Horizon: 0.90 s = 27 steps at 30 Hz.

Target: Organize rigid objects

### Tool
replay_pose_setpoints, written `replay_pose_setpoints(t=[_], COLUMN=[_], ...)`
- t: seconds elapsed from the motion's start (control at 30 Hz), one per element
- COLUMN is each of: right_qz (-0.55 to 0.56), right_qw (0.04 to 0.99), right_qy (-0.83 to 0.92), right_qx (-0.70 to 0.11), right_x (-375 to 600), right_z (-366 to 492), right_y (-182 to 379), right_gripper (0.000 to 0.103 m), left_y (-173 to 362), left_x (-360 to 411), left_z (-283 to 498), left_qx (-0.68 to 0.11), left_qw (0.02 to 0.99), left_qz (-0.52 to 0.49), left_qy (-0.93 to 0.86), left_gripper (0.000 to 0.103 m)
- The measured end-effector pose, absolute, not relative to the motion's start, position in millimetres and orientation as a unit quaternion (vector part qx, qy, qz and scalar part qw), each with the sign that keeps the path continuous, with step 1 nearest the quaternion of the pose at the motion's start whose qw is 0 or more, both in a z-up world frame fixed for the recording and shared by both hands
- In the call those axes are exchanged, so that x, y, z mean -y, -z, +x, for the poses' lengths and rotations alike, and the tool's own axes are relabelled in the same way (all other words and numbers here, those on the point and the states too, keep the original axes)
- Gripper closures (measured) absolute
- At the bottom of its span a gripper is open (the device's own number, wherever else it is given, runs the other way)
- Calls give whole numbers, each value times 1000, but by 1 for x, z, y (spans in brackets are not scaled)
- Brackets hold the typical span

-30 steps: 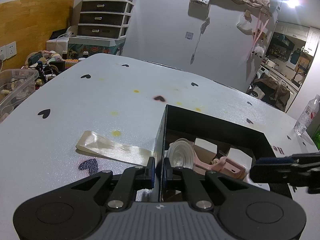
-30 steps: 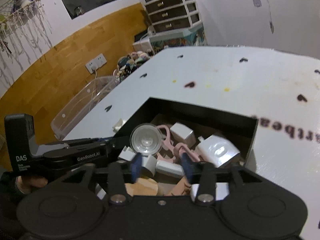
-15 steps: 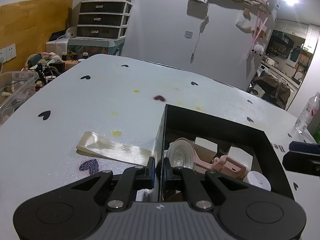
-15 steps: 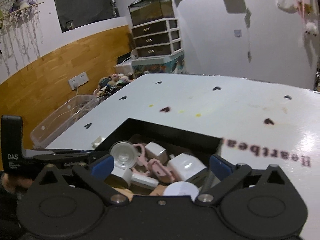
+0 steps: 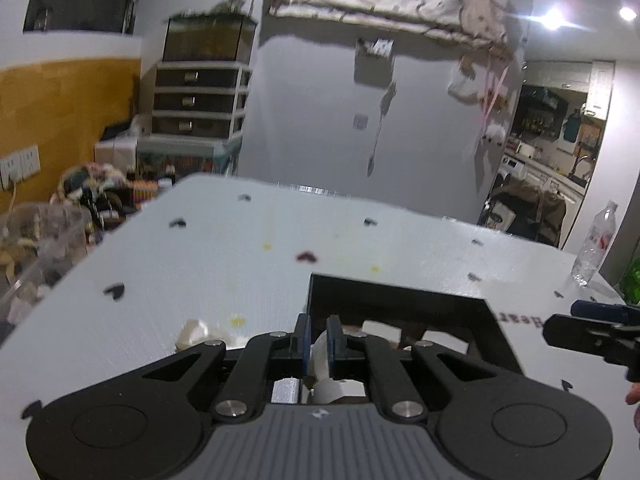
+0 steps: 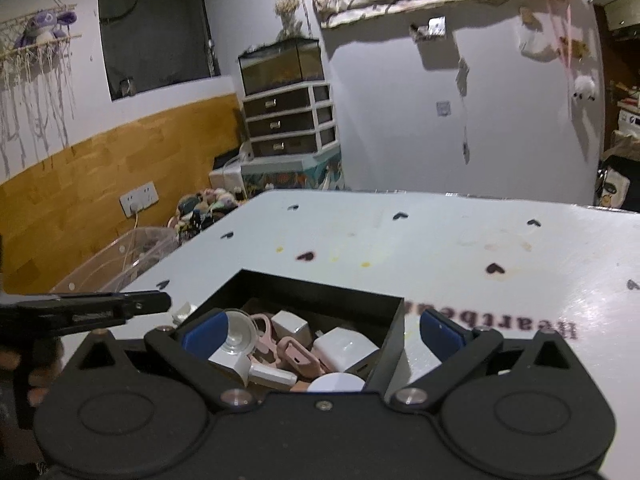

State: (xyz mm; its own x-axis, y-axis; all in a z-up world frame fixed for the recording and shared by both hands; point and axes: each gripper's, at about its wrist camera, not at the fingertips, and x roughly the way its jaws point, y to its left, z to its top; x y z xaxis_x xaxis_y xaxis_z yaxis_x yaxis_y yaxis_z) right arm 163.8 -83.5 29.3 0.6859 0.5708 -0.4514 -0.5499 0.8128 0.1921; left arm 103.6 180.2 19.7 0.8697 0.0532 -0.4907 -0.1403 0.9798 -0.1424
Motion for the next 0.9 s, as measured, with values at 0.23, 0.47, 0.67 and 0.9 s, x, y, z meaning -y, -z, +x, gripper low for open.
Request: replay_pose_setpoints(t=[0.23, 0.47, 0.67, 0.9], right_qz=[33, 25, 25, 18], right_qw=[932, 944, 952, 958], right_qy=[-288, -267, -247, -233], right_qx=[-219, -194, -181, -164], right_x=[104, 125, 141, 154], right_z=[131, 93, 68, 42], right_y=[-33, -32, -27, -20], right_gripper=[0, 0, 0, 0], left_y=[-30, -31, -33, -25], left_x=[-159, -142, -129, -112], left_z=[62, 20, -4, -22], left_qx=[-220, -194, -176, -164], left_qw=[971, 976, 980, 983], left_qz=[-79, -80, -70, -54], left_qy=[-55, -63, -66, -67], left_gripper=[66, 26, 9, 0])
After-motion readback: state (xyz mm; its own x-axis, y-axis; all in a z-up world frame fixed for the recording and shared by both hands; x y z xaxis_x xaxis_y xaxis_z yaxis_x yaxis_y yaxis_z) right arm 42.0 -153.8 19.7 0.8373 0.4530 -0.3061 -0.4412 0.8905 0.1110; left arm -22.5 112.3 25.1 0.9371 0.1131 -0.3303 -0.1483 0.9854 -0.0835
